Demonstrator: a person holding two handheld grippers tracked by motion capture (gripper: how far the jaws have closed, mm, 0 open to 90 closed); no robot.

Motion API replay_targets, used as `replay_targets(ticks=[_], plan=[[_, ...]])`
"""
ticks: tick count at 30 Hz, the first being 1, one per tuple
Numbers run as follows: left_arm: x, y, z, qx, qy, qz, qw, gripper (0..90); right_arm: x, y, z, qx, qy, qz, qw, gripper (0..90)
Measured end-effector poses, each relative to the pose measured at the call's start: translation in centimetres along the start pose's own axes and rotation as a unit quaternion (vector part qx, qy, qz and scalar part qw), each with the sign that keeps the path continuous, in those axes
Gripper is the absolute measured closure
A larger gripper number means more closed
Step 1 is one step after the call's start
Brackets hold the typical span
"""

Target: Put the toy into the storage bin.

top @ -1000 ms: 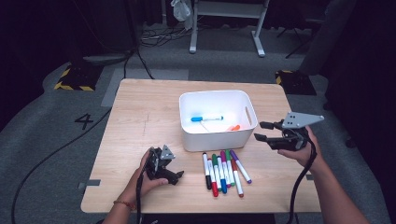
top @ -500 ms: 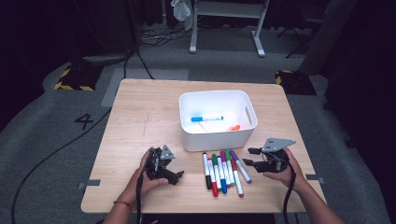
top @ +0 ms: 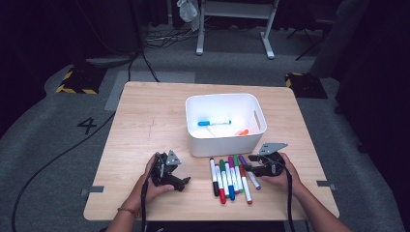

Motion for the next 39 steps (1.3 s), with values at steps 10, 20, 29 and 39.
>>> replay_targets(ticks=[10, 20, 29, 39], plan=[[0.0, 0.0, 0.0, 0.0, 0.0, 0.0, 1.0, 0.0, -1.6, 0.3, 1.0, 0.006, 0.024, 0.021, 0.9995, 66.5], [0.0, 0.0, 0.0, 0.0, 0.0, 0.0, 1.0, 0.0, -1.9, -0.2, 1.4, -0.001, 0.009, 0.004, 0.9999, 74.8], [0.0, 0.0, 0.0, 0.0, 0.0, 0.0, 1.0, 0.0, -2.8, -5.1, 0.3, -0.076, 0.013, -0.008, 0.997, 75.0], [0.0, 0.0, 0.0, 0.0, 0.0, 0.0, 1.0, 0.0, -3.5, -11.4, -2.2, -0.154, -0.009, 0.011, 0.988, 74.9]])
Point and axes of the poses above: each handheld gripper's, and its own axes: y roughly forward along the jaws, z roughly out of its underside, x roughly to its left, the point moved 1 cm from there along y, roughly forward along the jaws, and after that the axes turned 11 degrees about z, right-handed, at the moved point
